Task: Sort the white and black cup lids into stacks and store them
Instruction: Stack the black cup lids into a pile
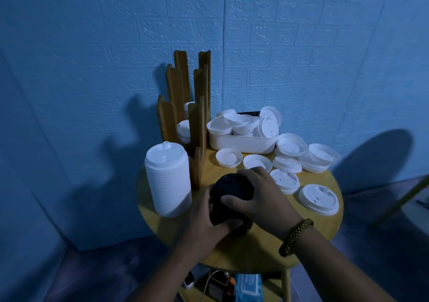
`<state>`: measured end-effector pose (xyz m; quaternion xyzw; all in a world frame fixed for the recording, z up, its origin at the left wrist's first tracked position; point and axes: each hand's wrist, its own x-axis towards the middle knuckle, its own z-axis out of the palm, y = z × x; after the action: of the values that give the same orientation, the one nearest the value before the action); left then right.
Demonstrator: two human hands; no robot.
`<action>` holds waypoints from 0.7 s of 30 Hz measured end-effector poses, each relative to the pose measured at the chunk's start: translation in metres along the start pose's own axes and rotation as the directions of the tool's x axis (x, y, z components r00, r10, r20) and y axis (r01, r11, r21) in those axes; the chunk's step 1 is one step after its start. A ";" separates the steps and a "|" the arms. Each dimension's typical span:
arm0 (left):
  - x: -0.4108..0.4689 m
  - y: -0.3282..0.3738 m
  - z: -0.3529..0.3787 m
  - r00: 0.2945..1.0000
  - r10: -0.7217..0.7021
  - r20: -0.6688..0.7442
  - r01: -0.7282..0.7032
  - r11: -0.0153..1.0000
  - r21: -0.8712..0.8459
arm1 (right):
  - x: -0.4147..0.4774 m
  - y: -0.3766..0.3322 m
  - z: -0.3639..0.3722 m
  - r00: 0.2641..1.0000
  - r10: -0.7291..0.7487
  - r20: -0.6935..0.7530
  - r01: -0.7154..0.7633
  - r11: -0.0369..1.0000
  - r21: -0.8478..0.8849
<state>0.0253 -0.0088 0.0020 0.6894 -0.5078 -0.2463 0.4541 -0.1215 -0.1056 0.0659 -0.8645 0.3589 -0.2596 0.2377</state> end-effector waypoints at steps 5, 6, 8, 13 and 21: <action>0.000 -0.001 -0.002 1.000 0.012 -0.008 -0.011 1.000 0.022 | 0.006 0.007 -0.022 0.982 0.161 -0.102 -0.076 0.819 0.569; 0.000 -0.001 -0.002 1.000 0.006 -0.005 -0.006 1.000 0.022 | 0.007 0.010 -0.028 0.978 0.179 -0.103 -0.080 0.787 0.611; 0.000 -0.002 -0.001 1.000 0.007 0.001 -0.007 1.000 0.018 | 0.006 0.018 -0.033 0.981 0.180 -0.075 -0.101 0.796 0.597; 0.001 -0.001 0.000 1.000 0.022 0.010 -0.022 1.000 0.019 | -0.001 0.025 -0.024 0.997 0.056 0.060 -0.077 0.883 0.464; 0.004 -0.002 -0.006 0.998 0.037 0.043 -0.036 0.999 -0.027 | 0.016 0.022 -0.025 0.933 -0.188 0.308 0.126 0.970 0.210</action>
<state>0.0321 -0.0100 0.0035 0.6684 -0.5268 -0.2596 0.4563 -0.1385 -0.1369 0.0756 -0.8953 0.2184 -0.1640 0.3519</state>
